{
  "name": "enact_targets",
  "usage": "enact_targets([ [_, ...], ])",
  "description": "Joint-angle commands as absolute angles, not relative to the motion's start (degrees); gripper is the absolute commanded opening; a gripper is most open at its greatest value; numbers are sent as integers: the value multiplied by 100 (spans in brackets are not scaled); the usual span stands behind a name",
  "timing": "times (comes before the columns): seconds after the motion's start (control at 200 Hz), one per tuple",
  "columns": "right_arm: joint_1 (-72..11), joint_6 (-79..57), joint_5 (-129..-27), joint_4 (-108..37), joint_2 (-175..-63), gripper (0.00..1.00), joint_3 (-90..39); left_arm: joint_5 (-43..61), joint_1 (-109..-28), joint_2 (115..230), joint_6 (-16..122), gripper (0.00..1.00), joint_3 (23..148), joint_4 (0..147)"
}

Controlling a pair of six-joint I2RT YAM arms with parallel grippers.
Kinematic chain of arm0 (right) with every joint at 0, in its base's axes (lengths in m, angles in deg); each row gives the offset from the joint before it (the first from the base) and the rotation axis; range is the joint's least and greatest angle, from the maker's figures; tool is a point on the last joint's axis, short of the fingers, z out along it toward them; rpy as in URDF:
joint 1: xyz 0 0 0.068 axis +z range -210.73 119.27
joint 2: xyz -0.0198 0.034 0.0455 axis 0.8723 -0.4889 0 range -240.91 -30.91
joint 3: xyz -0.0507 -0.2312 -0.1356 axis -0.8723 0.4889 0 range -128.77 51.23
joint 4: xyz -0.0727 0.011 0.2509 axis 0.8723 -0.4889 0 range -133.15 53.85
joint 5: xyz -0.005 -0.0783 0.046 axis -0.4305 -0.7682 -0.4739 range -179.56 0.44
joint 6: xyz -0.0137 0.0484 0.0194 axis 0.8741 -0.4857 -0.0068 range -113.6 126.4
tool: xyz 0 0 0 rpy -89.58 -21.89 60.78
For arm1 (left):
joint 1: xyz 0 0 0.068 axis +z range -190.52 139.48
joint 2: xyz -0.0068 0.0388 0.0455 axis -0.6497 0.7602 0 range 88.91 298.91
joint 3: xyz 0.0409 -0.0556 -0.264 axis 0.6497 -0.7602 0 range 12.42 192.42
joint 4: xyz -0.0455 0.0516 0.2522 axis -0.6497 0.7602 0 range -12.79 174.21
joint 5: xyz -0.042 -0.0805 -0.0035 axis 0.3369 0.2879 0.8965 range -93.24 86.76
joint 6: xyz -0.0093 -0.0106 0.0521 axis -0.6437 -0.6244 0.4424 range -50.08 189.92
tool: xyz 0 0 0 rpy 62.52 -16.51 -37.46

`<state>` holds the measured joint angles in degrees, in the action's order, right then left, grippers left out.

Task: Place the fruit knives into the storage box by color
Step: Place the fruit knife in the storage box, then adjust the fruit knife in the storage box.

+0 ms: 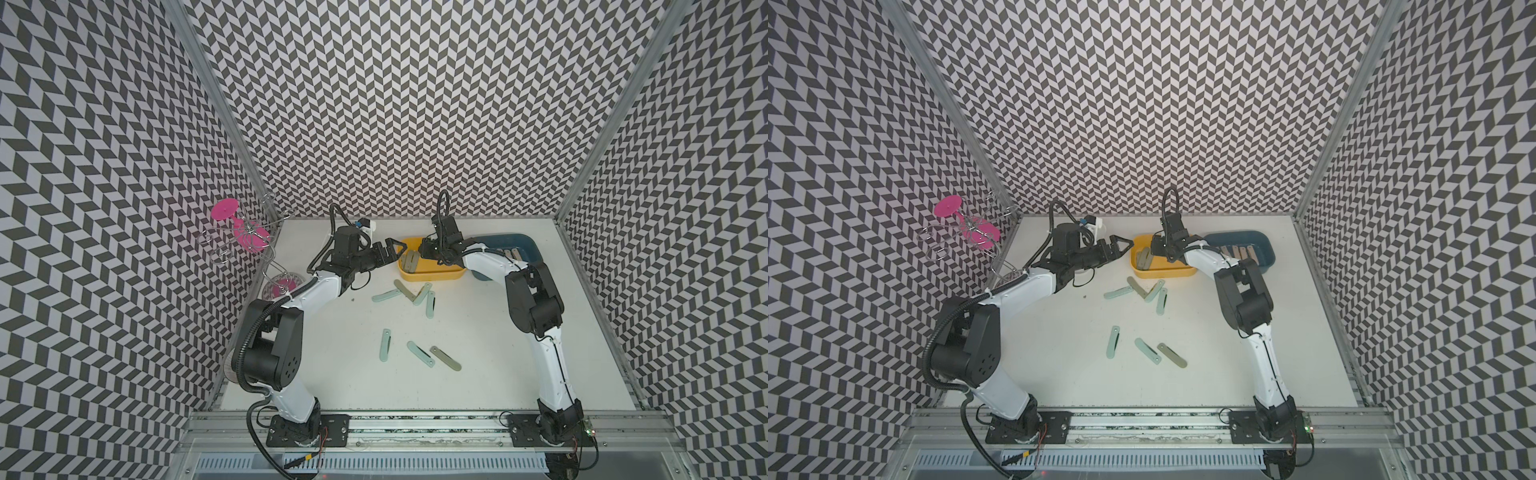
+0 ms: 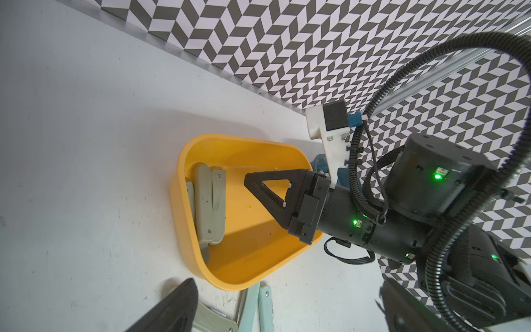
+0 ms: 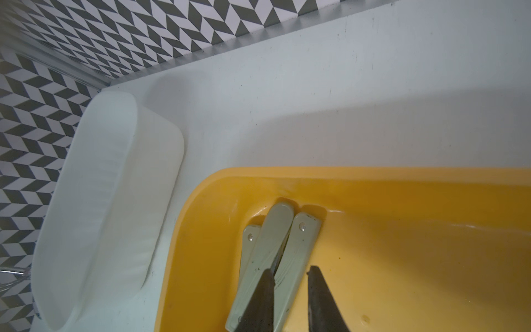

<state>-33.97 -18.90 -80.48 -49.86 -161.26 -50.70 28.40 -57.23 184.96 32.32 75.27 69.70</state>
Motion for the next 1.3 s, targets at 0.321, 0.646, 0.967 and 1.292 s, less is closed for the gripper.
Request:
enact_targets([
  [0.321,-3212,-1250,-8195,-5147,-16231,67,-5420,2841,-5691,18442,3213,100,7548,6903],
  [0.646,-3059,-814,-8584,-5104,-16498,69,-5524,2814,-5689,18479,3209,100,7572,6912],
  [0.967,-2975,-577,-8962,-5304,-16762,70,-5705,2797,-5687,18513,3202,100,7587,6904],
  [1.292,-3032,-636,-9286,-5431,-16829,68,-5736,2788,-5680,18521,3191,100,7574,6886],
])
